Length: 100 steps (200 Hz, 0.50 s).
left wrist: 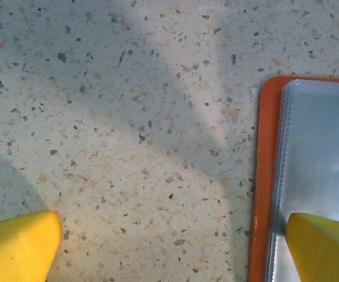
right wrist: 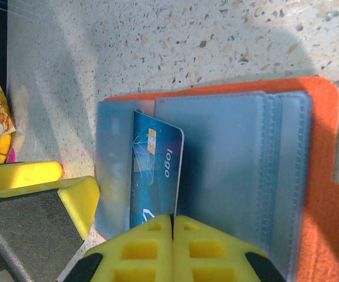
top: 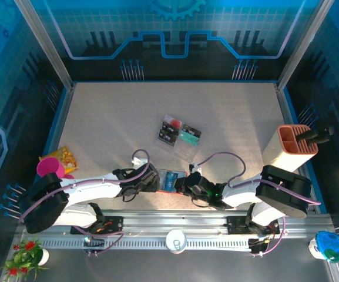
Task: Put the credit cards into the card holder
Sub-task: Insert the credit card into the card slot.
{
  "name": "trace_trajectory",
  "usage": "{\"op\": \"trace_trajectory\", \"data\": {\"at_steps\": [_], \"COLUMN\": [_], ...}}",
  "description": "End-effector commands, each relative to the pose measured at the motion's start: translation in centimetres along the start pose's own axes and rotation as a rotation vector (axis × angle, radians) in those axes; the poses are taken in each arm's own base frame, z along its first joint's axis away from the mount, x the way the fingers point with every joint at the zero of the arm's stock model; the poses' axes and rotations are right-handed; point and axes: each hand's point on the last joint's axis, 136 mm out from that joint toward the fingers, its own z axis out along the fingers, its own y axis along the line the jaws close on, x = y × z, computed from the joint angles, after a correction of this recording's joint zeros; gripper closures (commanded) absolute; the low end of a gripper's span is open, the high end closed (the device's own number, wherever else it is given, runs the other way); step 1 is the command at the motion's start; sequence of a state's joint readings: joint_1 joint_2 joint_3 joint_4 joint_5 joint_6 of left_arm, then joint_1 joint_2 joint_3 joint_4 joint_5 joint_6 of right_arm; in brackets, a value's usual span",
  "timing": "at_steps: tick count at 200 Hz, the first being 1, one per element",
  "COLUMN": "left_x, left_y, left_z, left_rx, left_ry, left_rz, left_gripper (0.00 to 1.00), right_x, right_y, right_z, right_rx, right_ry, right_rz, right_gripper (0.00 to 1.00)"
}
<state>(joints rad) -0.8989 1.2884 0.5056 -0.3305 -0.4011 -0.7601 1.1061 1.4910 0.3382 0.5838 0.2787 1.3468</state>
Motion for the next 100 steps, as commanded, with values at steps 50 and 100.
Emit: {"op": "trace_trajectory", "data": {"at_steps": [50,100], "left_x": [0.3,-0.1], "left_y": [0.3,0.2], "left_z": [0.3,-0.2], "left_rx": [-0.015,-0.003], "left_ry": [-0.002,-0.015], "left_rz": [-0.002,-0.011], "left_gripper": [0.01,0.01], "right_x": [2.2,3.0], "right_y": [0.2,0.8], "right_z": [1.9,2.6], "right_rx": [0.039,0.032], "right_ry": [0.109,0.174], "right_rz": [-0.035,-0.069], "right_gripper": [1.00,0.98]}}
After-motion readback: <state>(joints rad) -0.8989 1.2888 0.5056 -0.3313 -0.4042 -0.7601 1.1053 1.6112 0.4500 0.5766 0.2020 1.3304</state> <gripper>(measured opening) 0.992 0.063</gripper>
